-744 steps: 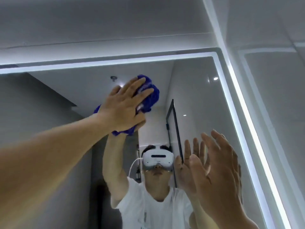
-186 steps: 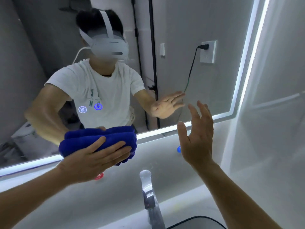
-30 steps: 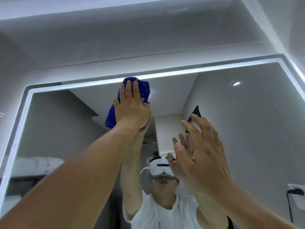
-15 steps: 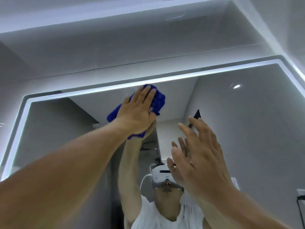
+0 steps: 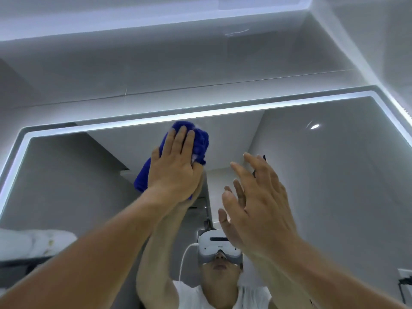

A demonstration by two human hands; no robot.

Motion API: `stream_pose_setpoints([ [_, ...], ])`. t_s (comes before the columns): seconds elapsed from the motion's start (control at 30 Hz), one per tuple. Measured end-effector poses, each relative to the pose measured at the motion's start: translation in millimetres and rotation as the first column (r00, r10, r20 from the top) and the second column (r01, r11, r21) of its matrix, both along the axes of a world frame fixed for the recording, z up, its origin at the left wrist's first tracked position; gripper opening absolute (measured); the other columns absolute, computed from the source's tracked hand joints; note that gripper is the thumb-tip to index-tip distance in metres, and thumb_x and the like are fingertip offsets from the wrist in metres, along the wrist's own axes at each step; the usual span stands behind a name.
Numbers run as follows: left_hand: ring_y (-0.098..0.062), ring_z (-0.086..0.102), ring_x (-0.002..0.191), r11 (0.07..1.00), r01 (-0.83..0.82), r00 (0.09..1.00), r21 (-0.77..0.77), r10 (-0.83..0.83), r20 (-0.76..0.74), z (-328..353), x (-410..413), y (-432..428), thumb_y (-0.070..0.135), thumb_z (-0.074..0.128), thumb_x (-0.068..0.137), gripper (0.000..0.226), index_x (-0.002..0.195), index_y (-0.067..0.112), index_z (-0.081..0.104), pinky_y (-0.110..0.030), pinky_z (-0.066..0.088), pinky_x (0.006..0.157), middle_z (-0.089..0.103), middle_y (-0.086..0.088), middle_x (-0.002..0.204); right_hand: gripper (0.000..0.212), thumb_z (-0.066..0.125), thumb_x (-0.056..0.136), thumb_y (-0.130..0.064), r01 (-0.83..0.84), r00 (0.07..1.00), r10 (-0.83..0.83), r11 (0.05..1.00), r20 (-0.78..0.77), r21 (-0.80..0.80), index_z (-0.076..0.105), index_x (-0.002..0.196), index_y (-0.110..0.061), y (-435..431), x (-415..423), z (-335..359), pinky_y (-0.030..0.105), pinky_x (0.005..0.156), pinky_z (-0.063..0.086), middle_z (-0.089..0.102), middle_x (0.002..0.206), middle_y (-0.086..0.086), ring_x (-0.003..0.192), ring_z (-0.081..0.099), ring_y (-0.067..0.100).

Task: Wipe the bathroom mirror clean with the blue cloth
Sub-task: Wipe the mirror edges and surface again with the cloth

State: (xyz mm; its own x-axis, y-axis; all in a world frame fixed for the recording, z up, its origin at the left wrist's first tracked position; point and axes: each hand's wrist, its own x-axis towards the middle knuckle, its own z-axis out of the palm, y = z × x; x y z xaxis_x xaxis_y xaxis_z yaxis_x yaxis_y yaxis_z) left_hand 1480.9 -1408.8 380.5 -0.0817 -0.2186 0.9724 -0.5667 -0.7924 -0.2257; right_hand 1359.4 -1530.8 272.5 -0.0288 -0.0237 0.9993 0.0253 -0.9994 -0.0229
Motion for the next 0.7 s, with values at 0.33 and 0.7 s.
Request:
stream_pose_setpoints([
  [0.33, -0.016, -0.009, 0.150, 0.989, 0.012, 0.998, 0.149, -0.003, -0.055, 78, -11, -16, 0.044, 0.028, 0.098, 0.067, 0.155, 0.027, -0.005, -0.049, 0.008, 0.121, -0.009, 0.009, 0.164, 0.059, 0.038, 0.096, -0.047, 0.170, 0.985, -0.170, 0.986, -0.045, -0.001, 0.027, 0.149, -0.025, -21, 11, 110, 0.043, 0.116, 0.015, 0.018, 0.157, -0.001, 0.146, 0.011, 0.020],
  [0.7, -0.016, -0.009, 0.151, 0.985, 0.020, 0.992, 0.174, -0.042, 0.123, 81, -32, -79, 0.045, 0.025, 0.100, 0.064, 0.155, 0.027, -0.004, -0.046, 0.010, 0.119, -0.007, 0.009, 0.164, 0.059, 0.035, 0.093, -0.038, 0.182, 0.983, -0.182, 0.982, -0.005, -0.041, 0.029, 0.149, -0.023, -37, -12, 126, 0.041, 0.113, 0.017, 0.023, 0.153, -0.002, 0.143, 0.012, 0.018],
])
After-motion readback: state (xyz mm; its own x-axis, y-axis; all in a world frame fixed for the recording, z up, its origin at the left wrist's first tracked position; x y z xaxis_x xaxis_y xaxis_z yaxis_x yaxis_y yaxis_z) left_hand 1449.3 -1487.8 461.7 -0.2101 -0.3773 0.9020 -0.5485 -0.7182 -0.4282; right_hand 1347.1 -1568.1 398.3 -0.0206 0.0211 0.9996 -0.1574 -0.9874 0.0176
